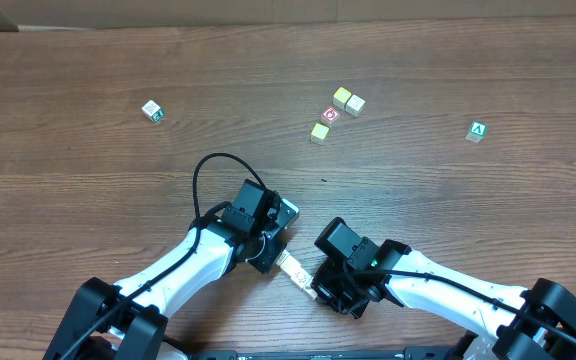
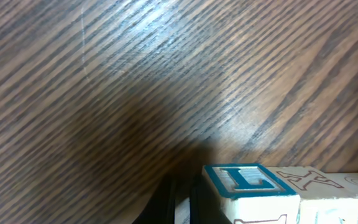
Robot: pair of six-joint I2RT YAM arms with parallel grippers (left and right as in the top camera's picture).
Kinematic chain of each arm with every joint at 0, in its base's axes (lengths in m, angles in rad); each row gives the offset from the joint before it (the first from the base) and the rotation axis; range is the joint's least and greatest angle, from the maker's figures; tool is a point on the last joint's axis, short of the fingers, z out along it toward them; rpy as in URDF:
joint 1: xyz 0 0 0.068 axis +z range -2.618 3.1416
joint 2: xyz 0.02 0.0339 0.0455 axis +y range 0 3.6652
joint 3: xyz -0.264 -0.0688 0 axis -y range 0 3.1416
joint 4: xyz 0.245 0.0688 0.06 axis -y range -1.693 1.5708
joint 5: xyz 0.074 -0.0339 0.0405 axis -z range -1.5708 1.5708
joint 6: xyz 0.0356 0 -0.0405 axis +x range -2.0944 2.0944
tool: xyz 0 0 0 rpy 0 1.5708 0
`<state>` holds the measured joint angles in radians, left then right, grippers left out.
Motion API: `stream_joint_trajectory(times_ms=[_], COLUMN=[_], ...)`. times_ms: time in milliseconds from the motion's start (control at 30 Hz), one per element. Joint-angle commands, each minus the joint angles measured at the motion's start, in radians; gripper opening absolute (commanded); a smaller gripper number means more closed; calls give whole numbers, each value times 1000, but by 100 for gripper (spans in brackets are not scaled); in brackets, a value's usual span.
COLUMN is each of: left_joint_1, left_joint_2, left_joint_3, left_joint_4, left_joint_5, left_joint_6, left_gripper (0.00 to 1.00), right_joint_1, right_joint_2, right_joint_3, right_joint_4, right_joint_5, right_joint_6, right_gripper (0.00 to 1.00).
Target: Flip 4 blocks
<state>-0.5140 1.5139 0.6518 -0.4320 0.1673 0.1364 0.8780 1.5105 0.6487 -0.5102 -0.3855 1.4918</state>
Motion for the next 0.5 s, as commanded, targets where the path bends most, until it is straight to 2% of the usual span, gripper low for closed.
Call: stream_joint_trajectory(times_ms=[0, 467], left_joint_1=[-5, -5], left_joint_2=[36, 36], left_joint_3=[-43, -43], left_joint_4=[-28, -13], left_joint_5=[70, 69], left_joint_6=[24, 24], left_gripper=[4, 4], right_joint_1=[4, 4], right_joint_2=[5, 5], right_joint_3=[10, 10], right_joint_4=[8, 21], right_joint_5=[7, 27], right_joint_6=[1, 1], right_gripper=[4, 4])
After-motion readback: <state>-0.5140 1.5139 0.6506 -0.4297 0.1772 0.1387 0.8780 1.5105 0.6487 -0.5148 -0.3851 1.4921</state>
